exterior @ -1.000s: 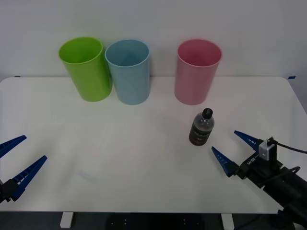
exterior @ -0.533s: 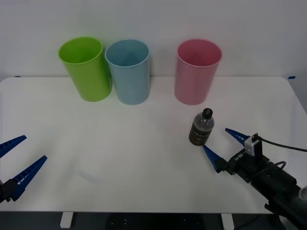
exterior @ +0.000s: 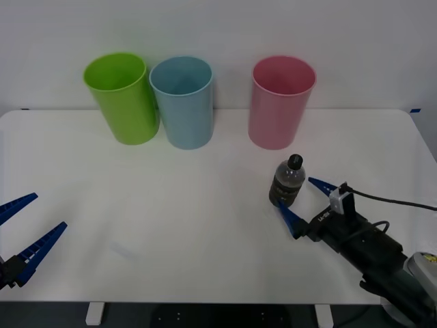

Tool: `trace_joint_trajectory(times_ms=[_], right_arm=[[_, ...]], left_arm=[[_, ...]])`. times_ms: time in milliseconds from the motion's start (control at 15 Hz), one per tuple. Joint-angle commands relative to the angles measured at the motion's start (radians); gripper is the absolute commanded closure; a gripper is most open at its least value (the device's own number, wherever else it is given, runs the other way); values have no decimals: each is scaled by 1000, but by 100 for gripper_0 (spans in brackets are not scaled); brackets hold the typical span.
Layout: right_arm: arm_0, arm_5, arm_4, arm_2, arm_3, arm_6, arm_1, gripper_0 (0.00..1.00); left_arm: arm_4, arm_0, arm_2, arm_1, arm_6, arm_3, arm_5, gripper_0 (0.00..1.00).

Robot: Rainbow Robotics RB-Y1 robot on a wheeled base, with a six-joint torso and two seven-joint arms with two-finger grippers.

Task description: Grasp the object on the table and drop it into the matching bin: aluminum can to the light blue bin, PET bottle to the pink bin.

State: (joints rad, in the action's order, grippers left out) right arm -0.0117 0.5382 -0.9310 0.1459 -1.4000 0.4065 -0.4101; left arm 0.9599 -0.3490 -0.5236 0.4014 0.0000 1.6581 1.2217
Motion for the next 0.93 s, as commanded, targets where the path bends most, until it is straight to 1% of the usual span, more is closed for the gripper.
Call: trace_joint_trajectory(times_ms=[67,200,600,933], right_arm=[[19,-49,0,34,-1,0,-1,0],[50,-70,1,57,29,-2,0,0],[164,-75,-2,61,159,17,56,0],[174,-84,0,63,167,26,59,0]], left_arm=[[0,0,0,0,0,0,0,0],[0,0,0,0,0,0,0,0],[0,0,0,0,0,0,0,0],[0,0,0,0,0,0,0,0]])
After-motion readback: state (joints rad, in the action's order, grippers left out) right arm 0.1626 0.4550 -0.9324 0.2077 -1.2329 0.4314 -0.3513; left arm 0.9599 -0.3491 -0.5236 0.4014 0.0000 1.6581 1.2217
